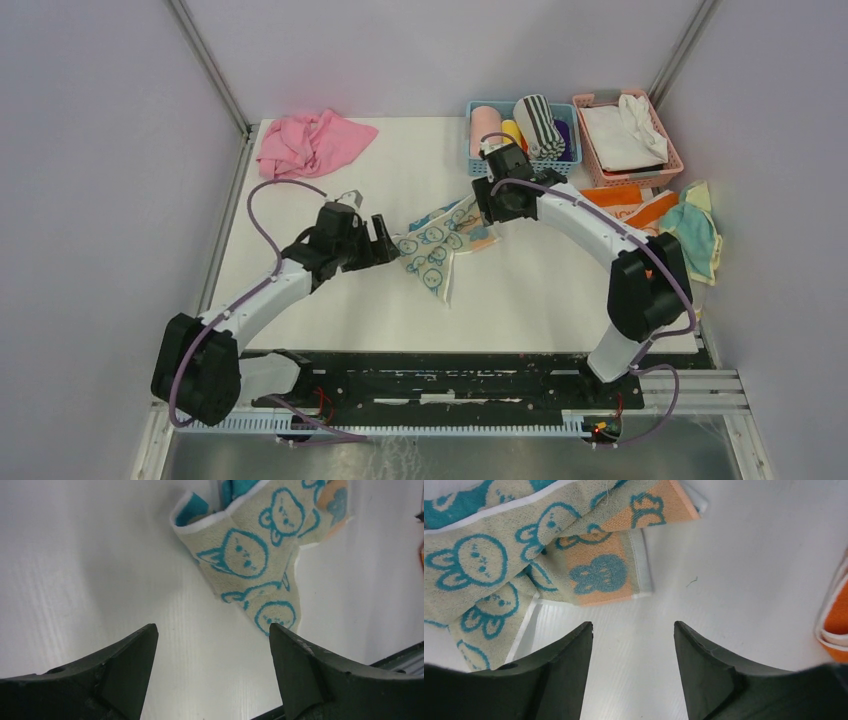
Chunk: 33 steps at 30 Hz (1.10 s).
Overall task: Roll the towels
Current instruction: Place the towel at the center of the board, then flatten out the towel at the center of the board.
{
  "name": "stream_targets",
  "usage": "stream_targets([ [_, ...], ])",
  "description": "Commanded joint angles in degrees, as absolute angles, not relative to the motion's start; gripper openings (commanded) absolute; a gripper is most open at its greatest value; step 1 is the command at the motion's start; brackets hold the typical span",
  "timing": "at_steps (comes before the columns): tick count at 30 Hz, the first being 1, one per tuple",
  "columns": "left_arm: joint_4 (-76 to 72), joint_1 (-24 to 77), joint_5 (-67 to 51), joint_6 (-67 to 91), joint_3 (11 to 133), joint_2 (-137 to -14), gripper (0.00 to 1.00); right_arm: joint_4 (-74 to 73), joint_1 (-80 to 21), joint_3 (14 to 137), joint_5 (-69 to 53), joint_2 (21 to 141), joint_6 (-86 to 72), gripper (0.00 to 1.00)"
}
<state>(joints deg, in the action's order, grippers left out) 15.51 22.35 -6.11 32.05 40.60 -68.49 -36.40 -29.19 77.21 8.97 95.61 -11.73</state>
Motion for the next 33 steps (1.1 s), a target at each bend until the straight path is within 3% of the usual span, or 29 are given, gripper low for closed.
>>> stream_targets([
  [1, 10.2, 29.6, -6.0, 38.4, 42.2, -71.5, 0.88, -31.8, -28.0, 77.4, 5.3, 101.2, -13.3, 0.66],
  [6, 11.1, 39.0, 2.2, 39.5, 42.9, -74.4, 0.88, -30.9, -27.0, 77.3, 6.7, 106.0, -15.5, 0.55],
  [14, 17.9, 53.3, 16.9, 38.4, 47.8, -80.1, 0.84, -29.5, -25.7, 75.9, 11.0, 109.7, -17.8, 0.47],
  [24, 18.8, 59.9, 22.5, 37.0, 53.5, -89.4, 0.84, -30.3, -25.1, 75.7, 7.3, 114.4, -19.4, 0.41],
  [29, 19.7, 62.0, 24.5, 36.7, 55.8, -93.6, 0.83, -30.2, -25.1, 73.9, 6.4, 114.6, -19.1, 0.19],
  [33, 21.9, 62.7, 26.1, 36.5, 57.9, -97.0, 0.76, -29.5, -25.1, 72.5, 5.9, 113.1, -18.9, 0.05],
])
